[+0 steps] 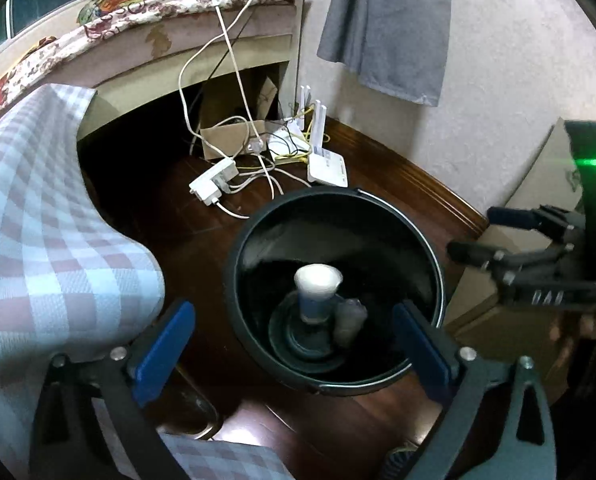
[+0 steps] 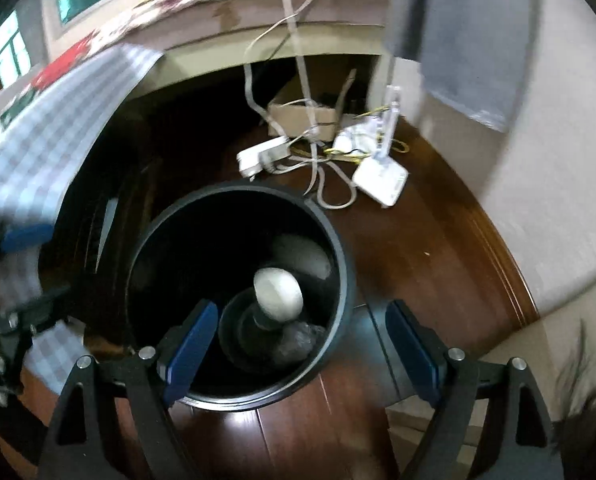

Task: Collect trash
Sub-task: 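Carry cup and bag over the black bin and open both tools, then grasp the red paper cup with the left tool while the right tool grasps the white tissue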

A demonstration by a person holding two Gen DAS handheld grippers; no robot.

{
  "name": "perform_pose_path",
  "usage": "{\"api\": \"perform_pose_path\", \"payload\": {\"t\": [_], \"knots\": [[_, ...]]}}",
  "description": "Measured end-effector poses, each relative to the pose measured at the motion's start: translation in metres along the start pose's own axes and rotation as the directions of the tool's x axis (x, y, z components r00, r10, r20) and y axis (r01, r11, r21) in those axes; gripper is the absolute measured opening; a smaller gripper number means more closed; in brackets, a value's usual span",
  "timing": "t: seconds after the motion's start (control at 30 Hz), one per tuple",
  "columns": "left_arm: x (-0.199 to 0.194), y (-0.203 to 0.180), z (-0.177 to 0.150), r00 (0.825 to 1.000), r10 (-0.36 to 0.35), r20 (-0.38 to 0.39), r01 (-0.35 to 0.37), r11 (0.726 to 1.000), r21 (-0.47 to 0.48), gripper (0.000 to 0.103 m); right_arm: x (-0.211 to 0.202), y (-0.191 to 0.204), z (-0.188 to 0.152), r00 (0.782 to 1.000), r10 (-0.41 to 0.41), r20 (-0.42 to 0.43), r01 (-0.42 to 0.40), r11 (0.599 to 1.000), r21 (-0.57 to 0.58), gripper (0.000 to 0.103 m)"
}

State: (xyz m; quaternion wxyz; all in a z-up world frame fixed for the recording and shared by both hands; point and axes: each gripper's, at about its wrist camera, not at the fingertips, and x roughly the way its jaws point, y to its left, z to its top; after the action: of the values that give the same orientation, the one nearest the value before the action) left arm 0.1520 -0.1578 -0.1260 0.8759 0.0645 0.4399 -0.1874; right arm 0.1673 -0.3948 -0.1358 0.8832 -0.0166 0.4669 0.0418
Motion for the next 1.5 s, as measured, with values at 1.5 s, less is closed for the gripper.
{"api": "perform_pose_path", "payload": {"t": [1.5], "knots": [[-0.249, 0.228, -0.101, 0.791, 0.583, 0.185, -0.416, 0.735, -0.535, 0.101, -0.144, 0.322, 0.07, 0.884, 0.38, 0.271, -0.254, 0.879, -0.405, 0.088]]}}
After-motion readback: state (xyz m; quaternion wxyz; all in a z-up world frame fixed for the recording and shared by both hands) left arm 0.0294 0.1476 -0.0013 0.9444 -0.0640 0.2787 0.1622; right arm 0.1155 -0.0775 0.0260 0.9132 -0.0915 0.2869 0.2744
